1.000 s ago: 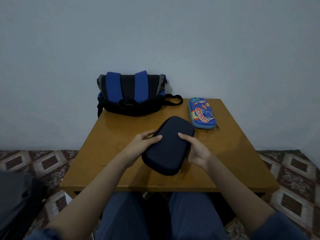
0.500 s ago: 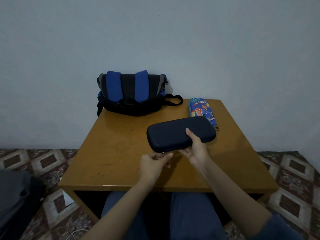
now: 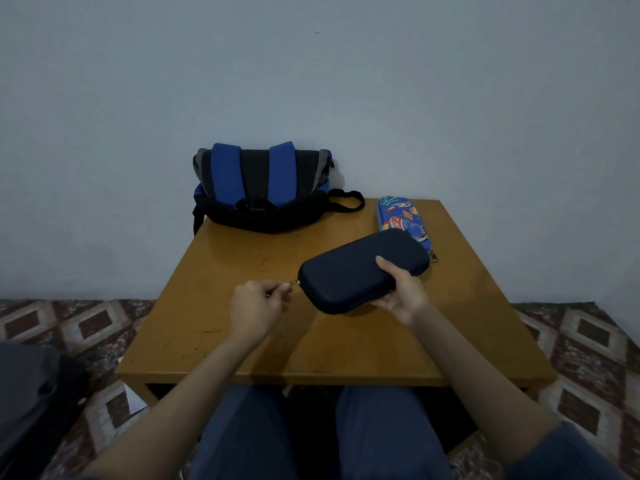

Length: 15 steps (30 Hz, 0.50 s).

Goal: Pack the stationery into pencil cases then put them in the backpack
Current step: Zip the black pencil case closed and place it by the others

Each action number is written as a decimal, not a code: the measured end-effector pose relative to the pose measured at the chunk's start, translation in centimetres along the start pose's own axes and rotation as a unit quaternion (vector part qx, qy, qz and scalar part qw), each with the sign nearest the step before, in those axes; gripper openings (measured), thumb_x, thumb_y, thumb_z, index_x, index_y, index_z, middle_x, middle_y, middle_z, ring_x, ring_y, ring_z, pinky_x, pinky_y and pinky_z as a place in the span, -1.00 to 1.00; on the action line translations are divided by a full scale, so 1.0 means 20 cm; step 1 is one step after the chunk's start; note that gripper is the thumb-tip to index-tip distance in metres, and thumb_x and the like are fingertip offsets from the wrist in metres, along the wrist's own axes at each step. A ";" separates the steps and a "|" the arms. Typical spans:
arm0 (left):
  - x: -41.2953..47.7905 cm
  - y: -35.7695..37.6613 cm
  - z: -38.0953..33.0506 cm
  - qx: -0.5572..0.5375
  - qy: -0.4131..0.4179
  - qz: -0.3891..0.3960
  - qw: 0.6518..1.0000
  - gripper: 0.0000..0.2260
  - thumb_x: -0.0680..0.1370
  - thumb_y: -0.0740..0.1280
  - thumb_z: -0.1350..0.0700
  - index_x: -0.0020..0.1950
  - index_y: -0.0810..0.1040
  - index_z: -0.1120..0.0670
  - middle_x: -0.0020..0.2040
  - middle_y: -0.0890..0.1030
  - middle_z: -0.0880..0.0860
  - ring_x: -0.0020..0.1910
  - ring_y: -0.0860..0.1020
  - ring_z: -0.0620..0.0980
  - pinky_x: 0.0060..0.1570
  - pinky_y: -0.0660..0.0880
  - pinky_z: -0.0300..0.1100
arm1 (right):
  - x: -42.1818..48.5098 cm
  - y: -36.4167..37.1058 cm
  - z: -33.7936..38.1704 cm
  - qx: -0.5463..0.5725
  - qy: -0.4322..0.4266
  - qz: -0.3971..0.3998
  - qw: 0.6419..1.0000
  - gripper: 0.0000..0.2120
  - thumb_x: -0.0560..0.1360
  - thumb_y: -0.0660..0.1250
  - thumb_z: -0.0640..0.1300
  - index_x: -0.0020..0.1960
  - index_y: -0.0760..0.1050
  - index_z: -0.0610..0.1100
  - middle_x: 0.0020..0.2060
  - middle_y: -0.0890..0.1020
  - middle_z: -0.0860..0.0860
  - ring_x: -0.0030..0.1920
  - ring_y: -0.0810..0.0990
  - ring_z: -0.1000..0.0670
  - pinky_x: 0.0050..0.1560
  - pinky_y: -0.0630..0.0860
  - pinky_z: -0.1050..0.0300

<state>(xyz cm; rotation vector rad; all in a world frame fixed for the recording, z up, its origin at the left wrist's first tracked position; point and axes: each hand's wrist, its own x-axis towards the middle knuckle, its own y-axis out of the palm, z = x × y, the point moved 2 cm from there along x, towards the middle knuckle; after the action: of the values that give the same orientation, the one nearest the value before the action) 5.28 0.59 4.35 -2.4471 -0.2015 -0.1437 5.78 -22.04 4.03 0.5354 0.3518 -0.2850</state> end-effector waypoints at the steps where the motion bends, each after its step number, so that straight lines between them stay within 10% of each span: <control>1: 0.01 -0.02 0.00 -0.018 -0.007 0.000 1.000 -0.85 0.53 0.32 0.12 -0.03 0.65 0.15 -0.26 0.64 -0.01 -0.32 0.62 -0.14 -0.25 0.52 -0.31 | 0.00 -0.01 0.00 -0.017 0.009 0.014 1.000 -0.51 0.45 0.39 -0.22 0.32 0.31 -0.17 0.08 0.56 -0.09 0.04 0.56 -0.09 -0.03 0.54 -0.15; 11: 0.06 -0.06 -0.17 -0.069 0.039 0.052 0.996 -0.91 0.51 0.37 0.14 -0.19 0.63 0.06 -0.31 0.63 -0.06 -0.27 0.62 -0.16 -0.18 0.53 -0.27 | -0.14 -0.01 0.01 -0.269 0.124 0.209 0.932 -0.44 0.28 0.43 -0.05 0.24 0.47 -0.20 0.14 0.61 -0.12 0.15 0.58 -0.12 0.20 0.49 -0.05; 15: 0.11 -0.07 -0.17 -0.053 0.032 0.070 0.996 -0.85 0.53 0.34 0.12 -0.24 0.55 0.09 0.01 0.62 -0.03 -0.04 0.57 -0.04 0.01 0.49 -0.13 | -0.16 -0.02 0.00 -0.152 0.121 0.163 0.967 -0.77 0.52 0.27 -0.08 -0.10 0.59 -0.23 -0.27 0.70 -0.06 -0.29 0.68 0.04 -0.28 0.59 0.24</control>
<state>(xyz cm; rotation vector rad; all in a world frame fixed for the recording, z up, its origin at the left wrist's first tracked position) 6.93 -0.20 8.13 -2.5486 0.0069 -0.1760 2.67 -21.73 5.10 0.3177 0.5266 0.1553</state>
